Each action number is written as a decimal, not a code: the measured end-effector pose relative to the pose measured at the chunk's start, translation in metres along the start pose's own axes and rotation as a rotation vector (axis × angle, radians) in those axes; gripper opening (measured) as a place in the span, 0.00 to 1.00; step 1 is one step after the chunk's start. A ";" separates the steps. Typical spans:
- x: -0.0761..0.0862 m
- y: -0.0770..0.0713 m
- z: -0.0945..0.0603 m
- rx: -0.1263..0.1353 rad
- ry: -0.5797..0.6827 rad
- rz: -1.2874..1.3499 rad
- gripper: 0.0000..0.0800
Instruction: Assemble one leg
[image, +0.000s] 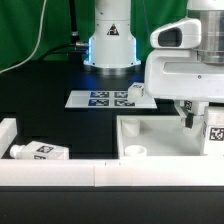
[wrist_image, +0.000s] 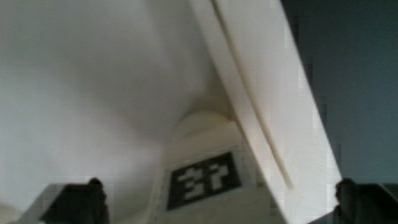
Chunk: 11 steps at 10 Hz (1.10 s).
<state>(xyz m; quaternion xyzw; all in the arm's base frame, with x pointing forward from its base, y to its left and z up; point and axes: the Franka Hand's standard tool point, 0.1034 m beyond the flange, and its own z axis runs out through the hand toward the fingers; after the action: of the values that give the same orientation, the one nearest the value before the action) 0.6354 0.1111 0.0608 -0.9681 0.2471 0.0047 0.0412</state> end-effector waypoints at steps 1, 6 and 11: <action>0.000 0.000 0.000 0.000 0.000 0.008 0.65; -0.001 -0.001 0.001 0.004 -0.002 0.332 0.35; 0.003 -0.011 0.000 0.059 -0.041 1.212 0.36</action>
Offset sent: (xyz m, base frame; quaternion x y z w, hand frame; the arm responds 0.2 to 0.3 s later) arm 0.0000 0.0000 0.0000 0.0000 0.0000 0.1296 0.9916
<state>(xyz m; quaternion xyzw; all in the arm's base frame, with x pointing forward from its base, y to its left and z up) 0.6438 0.1194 0.0612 -0.6533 0.7535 0.0390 0.0628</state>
